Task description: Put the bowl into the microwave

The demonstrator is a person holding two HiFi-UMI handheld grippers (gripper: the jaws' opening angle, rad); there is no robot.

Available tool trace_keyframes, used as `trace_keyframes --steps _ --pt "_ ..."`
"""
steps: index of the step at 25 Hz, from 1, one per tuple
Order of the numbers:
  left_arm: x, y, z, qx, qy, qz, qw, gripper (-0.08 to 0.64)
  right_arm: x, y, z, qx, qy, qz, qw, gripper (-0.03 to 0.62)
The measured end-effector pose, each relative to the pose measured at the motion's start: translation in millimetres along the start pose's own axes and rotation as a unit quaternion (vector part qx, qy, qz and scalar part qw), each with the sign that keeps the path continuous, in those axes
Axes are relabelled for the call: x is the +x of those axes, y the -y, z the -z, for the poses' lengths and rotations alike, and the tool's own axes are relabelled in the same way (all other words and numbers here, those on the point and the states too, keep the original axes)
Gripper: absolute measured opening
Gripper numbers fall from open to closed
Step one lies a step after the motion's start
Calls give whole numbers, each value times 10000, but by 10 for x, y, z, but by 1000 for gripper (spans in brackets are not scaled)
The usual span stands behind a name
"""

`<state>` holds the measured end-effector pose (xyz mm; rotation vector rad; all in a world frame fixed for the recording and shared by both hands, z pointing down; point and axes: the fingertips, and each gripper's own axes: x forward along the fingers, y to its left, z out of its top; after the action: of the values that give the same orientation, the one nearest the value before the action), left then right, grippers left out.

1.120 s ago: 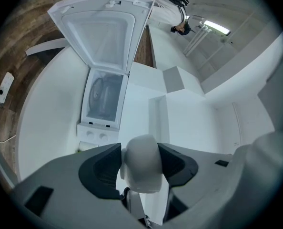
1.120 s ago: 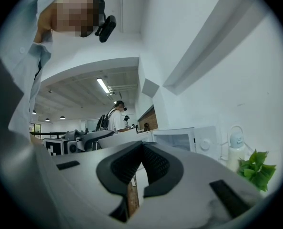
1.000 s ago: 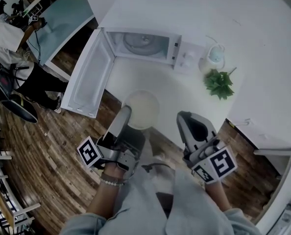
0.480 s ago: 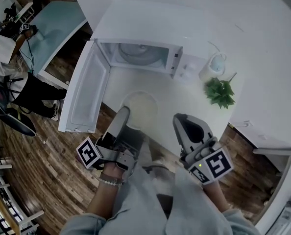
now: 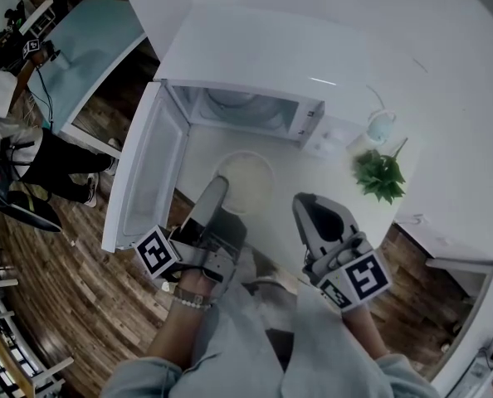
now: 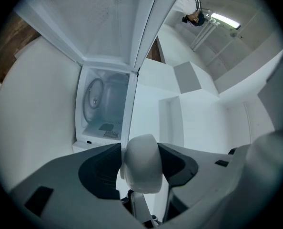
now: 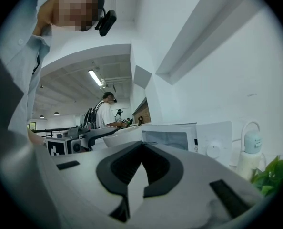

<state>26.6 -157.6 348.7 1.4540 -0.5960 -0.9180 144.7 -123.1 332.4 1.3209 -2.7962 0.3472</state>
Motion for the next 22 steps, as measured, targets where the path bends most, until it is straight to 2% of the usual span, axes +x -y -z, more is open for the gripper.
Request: trace_keyframes --steps 16,22 --pt "482 -339 -524 -1 -145 -267 9995 224 575 279 136 51 -263 160 9995 2" --pt "632 -499 -667 130 -218 -308 9992 224 728 394 240 46 -454 279 9986 2"
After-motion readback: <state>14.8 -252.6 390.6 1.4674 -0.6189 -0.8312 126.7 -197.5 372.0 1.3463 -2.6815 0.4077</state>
